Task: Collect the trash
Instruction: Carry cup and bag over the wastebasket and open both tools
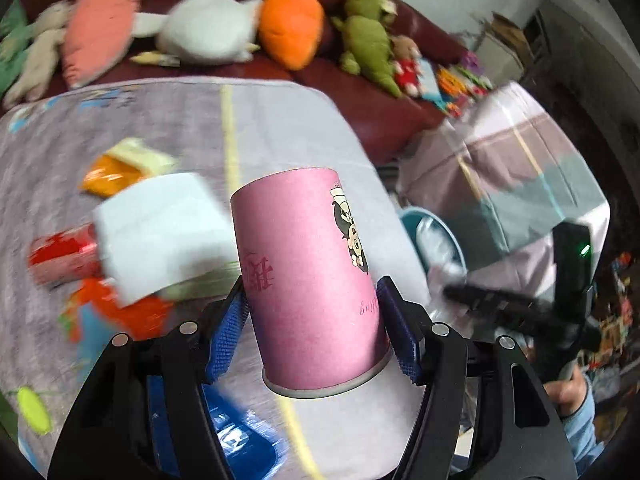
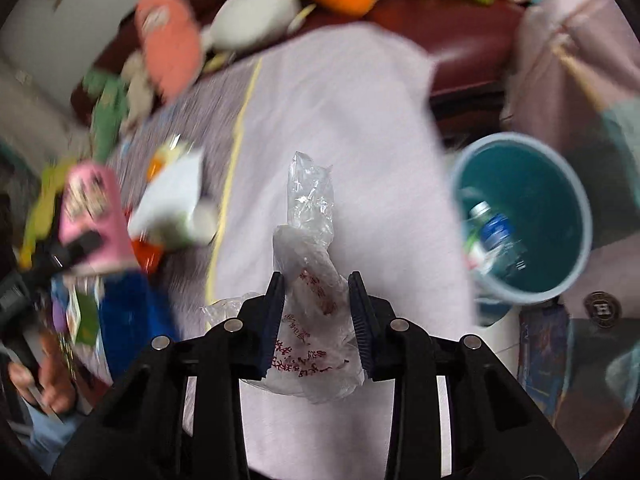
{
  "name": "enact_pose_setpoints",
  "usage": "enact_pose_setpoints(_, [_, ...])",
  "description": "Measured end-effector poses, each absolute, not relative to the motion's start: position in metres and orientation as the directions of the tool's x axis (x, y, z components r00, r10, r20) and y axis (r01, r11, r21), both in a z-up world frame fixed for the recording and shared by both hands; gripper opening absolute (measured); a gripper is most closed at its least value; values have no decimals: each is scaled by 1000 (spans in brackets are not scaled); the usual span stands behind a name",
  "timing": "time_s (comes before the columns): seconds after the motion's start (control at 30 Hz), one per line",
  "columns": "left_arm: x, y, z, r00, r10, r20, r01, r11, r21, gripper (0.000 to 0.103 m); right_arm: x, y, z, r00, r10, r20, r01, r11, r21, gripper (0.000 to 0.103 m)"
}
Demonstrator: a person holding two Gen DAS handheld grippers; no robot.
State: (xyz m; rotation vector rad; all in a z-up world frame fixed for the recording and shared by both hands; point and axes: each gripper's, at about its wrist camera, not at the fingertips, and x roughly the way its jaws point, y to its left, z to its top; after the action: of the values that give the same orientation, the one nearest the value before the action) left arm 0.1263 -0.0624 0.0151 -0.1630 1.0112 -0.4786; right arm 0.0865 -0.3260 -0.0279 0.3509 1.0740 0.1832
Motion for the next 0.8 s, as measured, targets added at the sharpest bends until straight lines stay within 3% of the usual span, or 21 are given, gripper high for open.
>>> enact_pose_setpoints(0.23, [152, -179, -6, 328, -489, -808, 434, 838, -331, 65, 85, -442, -11, 592, 217, -776, 197, 895, 401, 31])
enact_pose_setpoints(0.47, [173, -286, -40, 235, -472, -849, 525, 797, -298, 65, 82, -522, -32, 618, 158, -770, 316, 847, 427, 32])
enact_pose_setpoints(0.8, [204, -363, -82, 189, -428, -884, 550, 792, -265, 70, 92, -560, -63, 599, 139, -789, 378, 819, 432, 32])
